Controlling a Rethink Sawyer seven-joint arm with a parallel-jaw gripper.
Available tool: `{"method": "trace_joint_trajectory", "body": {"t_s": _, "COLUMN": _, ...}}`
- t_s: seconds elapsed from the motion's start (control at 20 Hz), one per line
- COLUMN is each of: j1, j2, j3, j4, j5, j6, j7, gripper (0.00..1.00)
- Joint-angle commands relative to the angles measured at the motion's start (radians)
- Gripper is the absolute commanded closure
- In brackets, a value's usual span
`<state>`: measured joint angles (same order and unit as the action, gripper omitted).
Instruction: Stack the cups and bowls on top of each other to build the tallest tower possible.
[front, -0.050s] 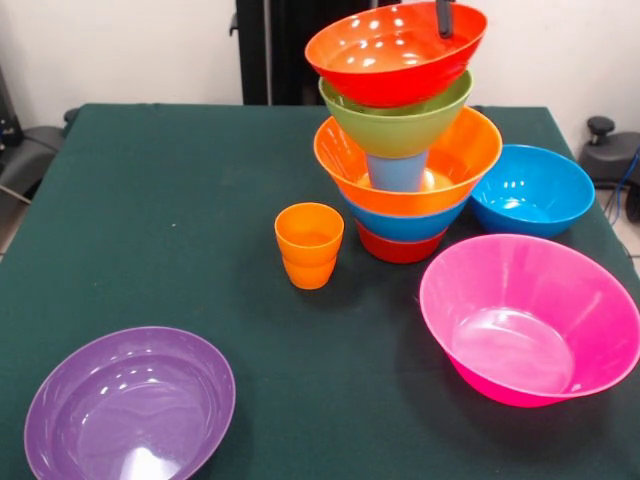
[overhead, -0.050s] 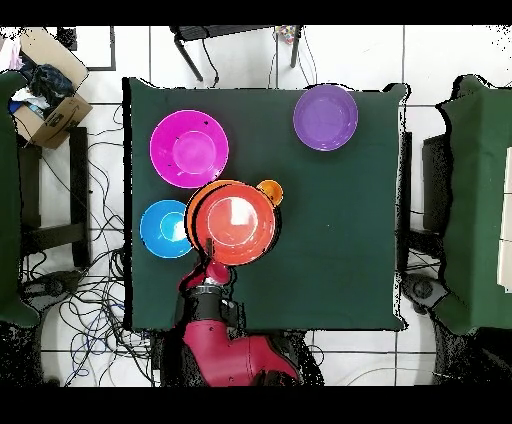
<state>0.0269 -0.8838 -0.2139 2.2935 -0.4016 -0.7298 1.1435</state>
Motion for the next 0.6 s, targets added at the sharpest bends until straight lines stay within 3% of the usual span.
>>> {"method": "trace_joint_trajectory", "body": {"t_s": 0.05, "j1": -0.002, "j2": 0.027, "j3": 0.030, "j4": -0.069, "j5": 0.043, "j6": 0.000, "j7": 0.202, "gripper": 0.00}}
{"method": "trace_joint_trajectory", "body": {"t_s": 0.25, "j1": -0.002, "j2": -0.074, "j3": 0.027, "j4": -0.057, "j5": 0.052, "j6": 0.070, "j7": 0.209, "gripper": 0.00}}
{"method": "trace_joint_trajectory", "body": {"t_s": 0.6, "j1": -0.014, "j2": -0.107, "j3": 0.006, "j4": -0.060, "j5": 0.029, "j6": 0.092, "j7": 0.190, "gripper": 0.00}}
